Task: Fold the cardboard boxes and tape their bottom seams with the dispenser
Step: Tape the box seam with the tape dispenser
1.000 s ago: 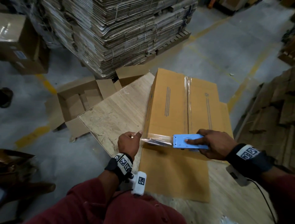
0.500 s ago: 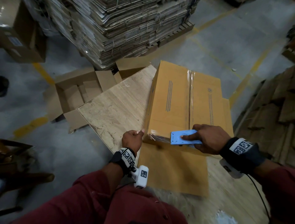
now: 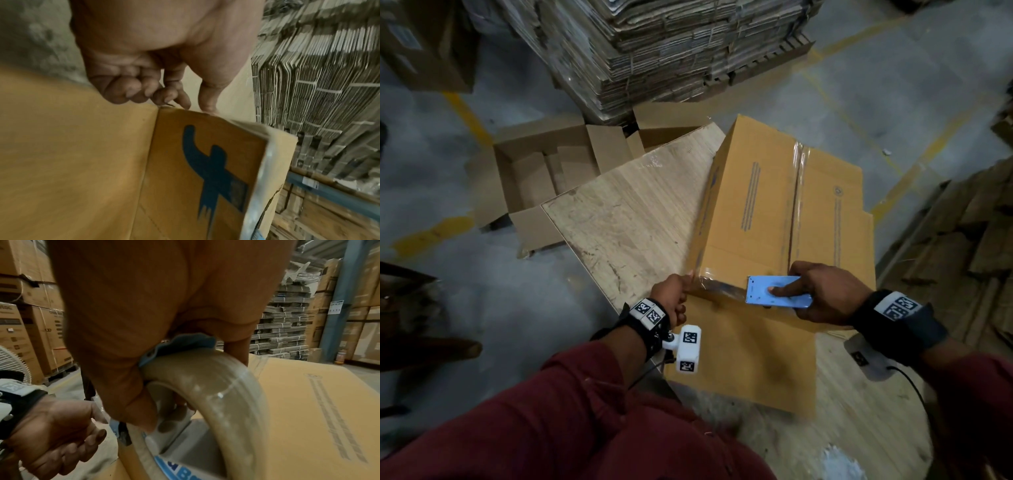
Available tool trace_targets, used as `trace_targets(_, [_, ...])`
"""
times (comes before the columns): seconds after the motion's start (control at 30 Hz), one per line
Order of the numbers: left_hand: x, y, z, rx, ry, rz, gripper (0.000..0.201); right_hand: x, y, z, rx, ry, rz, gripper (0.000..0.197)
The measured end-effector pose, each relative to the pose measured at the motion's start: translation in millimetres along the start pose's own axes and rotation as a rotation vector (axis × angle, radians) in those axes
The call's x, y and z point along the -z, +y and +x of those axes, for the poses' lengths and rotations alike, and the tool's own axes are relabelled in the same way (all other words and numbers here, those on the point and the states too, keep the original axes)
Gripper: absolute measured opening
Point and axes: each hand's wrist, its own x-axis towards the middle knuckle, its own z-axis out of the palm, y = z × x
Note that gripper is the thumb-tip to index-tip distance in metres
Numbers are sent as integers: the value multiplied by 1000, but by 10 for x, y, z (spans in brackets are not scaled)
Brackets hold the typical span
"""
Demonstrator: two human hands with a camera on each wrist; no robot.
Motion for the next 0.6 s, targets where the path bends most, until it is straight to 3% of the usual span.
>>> trace_targets(0.1, [71,-26,54,46,-40,38,19,2,47,50,25,20,14,56])
trace_targets(0.17, [137,13,88,6,33,93,21,-5,72,80,40,23,28,56])
trace_targets(0.23, [211,84,109,-107,142,125,29,-12,84,94,49,25,33,57])
trace_targets(0.3, [183,173,38,-256,152,62,39,-6,92,104,42,31,36,57])
trace_targets(0.4, [71,168,-188,-410,37,18,60,-1,77,84,41,44,43,56])
trace_targets(0.5, [-14,-25,-283,-368,-146,156,96,-8,71,69,49,66,58,54])
trace_targets(0.6, [-37,-90,-159,-346,-232,284,115,18,50,58,48,68,48,54])
